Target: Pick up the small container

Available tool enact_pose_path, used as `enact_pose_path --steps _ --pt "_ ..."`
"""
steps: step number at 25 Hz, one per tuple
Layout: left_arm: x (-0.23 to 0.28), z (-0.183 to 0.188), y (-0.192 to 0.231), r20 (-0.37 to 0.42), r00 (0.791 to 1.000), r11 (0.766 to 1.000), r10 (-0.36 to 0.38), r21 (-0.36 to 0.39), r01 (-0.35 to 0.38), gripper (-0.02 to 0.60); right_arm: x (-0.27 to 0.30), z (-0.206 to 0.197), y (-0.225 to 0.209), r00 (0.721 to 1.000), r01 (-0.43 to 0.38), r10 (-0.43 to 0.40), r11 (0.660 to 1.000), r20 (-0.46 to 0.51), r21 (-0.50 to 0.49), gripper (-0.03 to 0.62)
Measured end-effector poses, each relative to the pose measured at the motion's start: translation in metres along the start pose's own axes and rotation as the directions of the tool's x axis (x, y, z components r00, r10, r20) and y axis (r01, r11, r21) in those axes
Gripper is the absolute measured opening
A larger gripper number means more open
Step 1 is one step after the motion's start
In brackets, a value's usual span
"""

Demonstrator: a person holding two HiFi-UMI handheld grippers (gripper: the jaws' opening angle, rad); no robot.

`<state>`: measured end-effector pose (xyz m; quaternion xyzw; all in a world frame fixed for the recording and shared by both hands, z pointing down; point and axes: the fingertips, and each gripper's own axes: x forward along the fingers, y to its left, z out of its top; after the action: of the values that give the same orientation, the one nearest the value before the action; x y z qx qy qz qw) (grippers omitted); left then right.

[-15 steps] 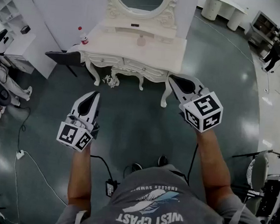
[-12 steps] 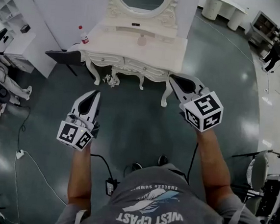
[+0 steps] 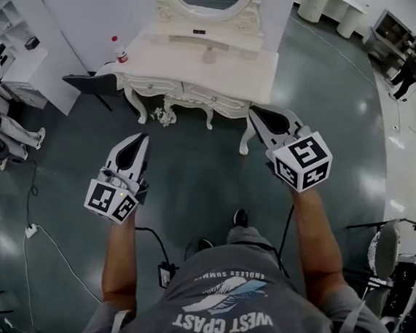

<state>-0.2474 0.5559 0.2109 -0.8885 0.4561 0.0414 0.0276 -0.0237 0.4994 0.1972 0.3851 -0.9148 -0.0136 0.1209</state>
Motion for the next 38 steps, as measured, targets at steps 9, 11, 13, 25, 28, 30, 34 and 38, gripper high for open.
enact_pose_path --steps 9,11,13,25,28,30,34,38 --pt "0.094 -0.02 0.028 -0.057 0.994 0.995 0.097 0.016 -0.096 0.017 0.064 -0.025 -0.107 0.997 -0.073 0.073 0.995 0.017 0.065 0.028" --pt "0.12 -0.021 0.032 -0.061 0.99 0.992 0.124 0.022 -0.123 0.017 0.076 -0.029 -0.133 0.995 -0.1 0.099 0.993 0.016 0.07 0.028" --pt "0.145 -0.024 0.033 -0.061 0.986 0.988 0.152 0.023 -0.151 0.017 0.088 -0.033 -0.16 0.992 -0.125 0.124 0.99 0.014 0.067 0.028" --pt "0.298 -0.041 0.015 -0.089 0.967 0.97 0.24 0.043 -0.237 0.017 0.126 -0.037 -0.323 0.974 -0.224 0.222 0.974 0.036 0.042 0.028" --pt "0.332 -0.042 0.005 -0.097 0.966 0.97 0.241 0.054 -0.236 0.017 0.123 -0.042 -0.355 0.971 -0.236 0.234 0.971 0.049 0.048 0.028" --pt "0.347 -0.044 0.006 -0.102 0.966 0.97 0.239 0.062 -0.234 0.017 0.127 -0.046 -0.369 0.971 -0.235 0.232 0.971 0.055 0.055 0.028" --pt "0.381 -0.055 0.007 -0.116 0.971 0.977 0.21 0.07 -0.203 0.017 0.133 -0.06 -0.4 0.977 -0.21 0.206 0.975 0.053 0.075 0.028" --pt "0.412 -0.059 0.008 -0.119 0.98 0.986 0.161 0.071 -0.153 0.017 0.133 -0.063 -0.423 0.984 -0.175 0.171 0.981 0.052 0.085 0.028"
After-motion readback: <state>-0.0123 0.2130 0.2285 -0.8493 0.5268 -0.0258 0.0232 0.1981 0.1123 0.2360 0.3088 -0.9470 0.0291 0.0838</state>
